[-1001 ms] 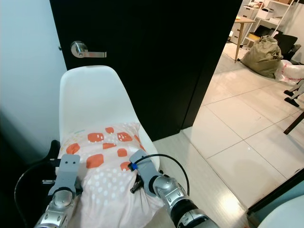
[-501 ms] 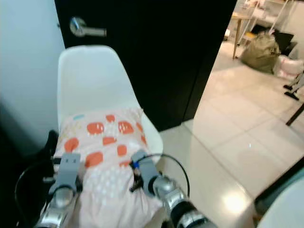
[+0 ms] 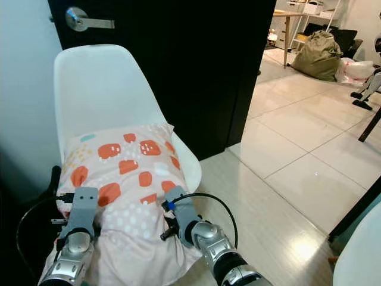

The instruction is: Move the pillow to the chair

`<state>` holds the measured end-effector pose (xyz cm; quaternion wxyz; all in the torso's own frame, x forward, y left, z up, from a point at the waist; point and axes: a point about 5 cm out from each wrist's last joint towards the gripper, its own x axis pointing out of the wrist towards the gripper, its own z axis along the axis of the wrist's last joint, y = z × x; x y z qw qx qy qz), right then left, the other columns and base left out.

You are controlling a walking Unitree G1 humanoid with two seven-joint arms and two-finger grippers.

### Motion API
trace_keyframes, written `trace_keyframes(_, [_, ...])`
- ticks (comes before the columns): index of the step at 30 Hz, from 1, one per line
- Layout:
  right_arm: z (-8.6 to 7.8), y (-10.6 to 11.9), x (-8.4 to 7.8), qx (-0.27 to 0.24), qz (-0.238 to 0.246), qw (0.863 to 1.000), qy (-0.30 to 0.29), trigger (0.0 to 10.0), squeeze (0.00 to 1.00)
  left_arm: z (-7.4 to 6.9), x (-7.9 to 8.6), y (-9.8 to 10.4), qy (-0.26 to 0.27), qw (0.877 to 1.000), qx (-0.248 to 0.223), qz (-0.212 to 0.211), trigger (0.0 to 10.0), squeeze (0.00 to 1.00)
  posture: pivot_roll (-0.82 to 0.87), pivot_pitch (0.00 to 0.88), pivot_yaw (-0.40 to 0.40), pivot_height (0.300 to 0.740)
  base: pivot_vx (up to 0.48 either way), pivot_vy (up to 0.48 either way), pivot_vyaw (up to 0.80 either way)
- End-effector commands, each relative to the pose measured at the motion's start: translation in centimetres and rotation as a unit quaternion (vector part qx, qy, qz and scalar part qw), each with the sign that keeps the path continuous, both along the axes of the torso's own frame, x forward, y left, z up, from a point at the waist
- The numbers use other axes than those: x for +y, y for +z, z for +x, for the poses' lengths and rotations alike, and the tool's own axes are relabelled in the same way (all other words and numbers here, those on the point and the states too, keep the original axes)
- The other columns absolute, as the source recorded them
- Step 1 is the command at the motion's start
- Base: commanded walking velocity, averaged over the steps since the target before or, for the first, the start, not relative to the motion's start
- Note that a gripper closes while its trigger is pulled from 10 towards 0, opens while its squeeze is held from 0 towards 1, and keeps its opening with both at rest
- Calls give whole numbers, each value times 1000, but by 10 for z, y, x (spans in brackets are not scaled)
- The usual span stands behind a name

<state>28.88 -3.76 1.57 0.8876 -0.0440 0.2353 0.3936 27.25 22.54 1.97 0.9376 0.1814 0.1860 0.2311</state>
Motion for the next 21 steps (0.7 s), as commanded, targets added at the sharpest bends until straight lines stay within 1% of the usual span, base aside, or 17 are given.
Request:
trace_keyframes(1, [4,13,13,-17,55,998,5,10000,0,5,-4,3,-7,1000,-10,-10,10000,1000,174,5,-120,490,0,0,0])
trace_keyframes(2, [4,13,13,-17,55,998,5,10000,0,5,-4,3,-7,1000,-10,-10,10000,1000,174,5,-120,490,0,0,0])
trace_keyframes(3, [4,15,13,-15,71,997,2,10000,0,5,-2,4,-5,1000,-12,-11,10000,1000,174,5,-121,490,0,0,0])
trace_keyframes(4, [4,17,13,-14,89,996,10,10000,1000,5,2,7,1,1000,-19,-6,10000,1000,175,4,-121,490,0,0,0])
trace_keyframes(5, [4,17,13,-14,89,996,10,10000,1000,5,2,7,1,1000,-19,-6,10000,1000,175,4,-121,490,0,0,0])
trace_keyframes(6, [5,20,12,-19,106,994,18,10000,1000,5,11,15,13,999,-34,10,10000,1000,176,3,-121,490,0,0,0])
trace_keyframes(8, [5,20,12,-20,107,994,19,10000,1000,6,14,18,18,999,-39,16,10000,1000,176,3,-121,490,0,0,0])
trace_keyframes(10, [6,22,10,-19,118,993,21,10000,1000,5,25,29,36,997,-60,35,10000,1000,178,3,-123,490,0,0,0])
trace_keyframes(13, [8,25,7,-17,133,991,23,10000,1000,5,35,42,54,994,-84,52,10000,1000,180,2,-125,490,0,0,0])
trace_keyframes(14, [9,26,6,-17,137,990,22,10000,1000,5,41,52,63,991,-103,63,10000,1000,182,1,-127,490,0,0,0])
trace_keyframes(20, [16,29,-4,-21,141,990,4,10000,1000,8,49,82,75,982,-154,84,10000,1000,187,0,-132,490,0,0,0])
trace_keyframes(21, [16,29,-4,-21,141,990,4,10000,1000,8,49,82,75,982,-154,84,10000,1000,187,0,-132,490,0,0,0])
